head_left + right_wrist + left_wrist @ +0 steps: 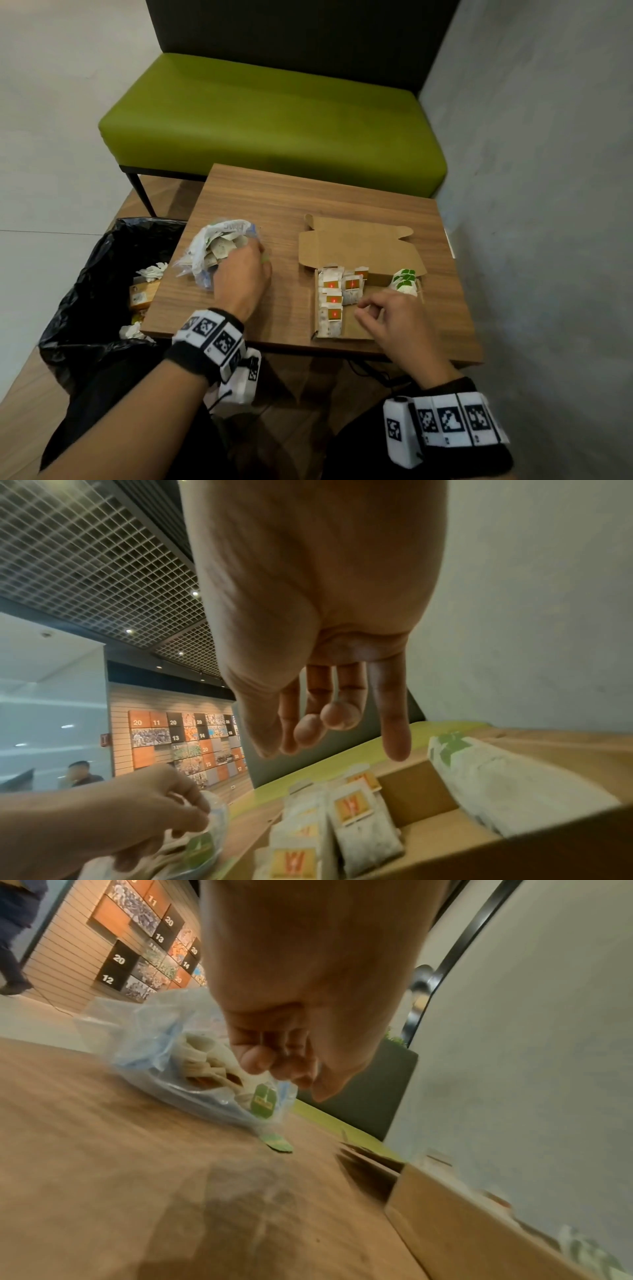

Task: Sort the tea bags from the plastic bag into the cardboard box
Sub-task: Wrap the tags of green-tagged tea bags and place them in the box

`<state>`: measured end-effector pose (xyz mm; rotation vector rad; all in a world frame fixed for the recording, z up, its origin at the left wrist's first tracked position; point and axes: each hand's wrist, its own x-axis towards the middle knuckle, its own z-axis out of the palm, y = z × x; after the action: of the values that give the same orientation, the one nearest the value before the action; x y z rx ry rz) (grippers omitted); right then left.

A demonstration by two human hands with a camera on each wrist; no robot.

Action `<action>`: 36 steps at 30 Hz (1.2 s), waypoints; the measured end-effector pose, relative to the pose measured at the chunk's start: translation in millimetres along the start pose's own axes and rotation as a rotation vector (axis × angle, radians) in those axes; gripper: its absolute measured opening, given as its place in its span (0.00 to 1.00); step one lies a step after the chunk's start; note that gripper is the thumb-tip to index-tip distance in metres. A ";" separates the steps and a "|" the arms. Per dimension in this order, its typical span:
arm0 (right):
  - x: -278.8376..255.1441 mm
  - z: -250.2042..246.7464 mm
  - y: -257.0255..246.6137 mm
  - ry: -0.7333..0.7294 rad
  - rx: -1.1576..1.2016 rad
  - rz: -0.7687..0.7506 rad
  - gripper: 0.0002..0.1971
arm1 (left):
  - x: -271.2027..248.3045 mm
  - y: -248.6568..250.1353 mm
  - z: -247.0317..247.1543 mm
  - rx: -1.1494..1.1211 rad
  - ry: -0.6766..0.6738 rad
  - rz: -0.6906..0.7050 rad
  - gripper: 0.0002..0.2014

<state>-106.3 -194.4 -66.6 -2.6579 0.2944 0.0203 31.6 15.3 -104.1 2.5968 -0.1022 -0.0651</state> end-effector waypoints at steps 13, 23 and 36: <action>-18.5 22.6 -18.8 -0.040 0.010 -0.032 0.11 | 19.0 -18.1 8.5 0.013 0.137 -0.001 0.12; -21.3 24.1 -21.2 -0.060 0.004 -0.038 0.11 | 22.4 -26.1 8.9 0.158 0.013 -0.094 0.08; -16.2 22.9 -26.6 -0.070 0.032 -0.037 0.11 | 8.0 -25.3 -9.9 -0.098 0.182 -0.031 0.07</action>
<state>-115.7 -157.6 -74.2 -2.6240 0.2205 0.0960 41.7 41.3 -108.9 2.4932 0.0070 0.1515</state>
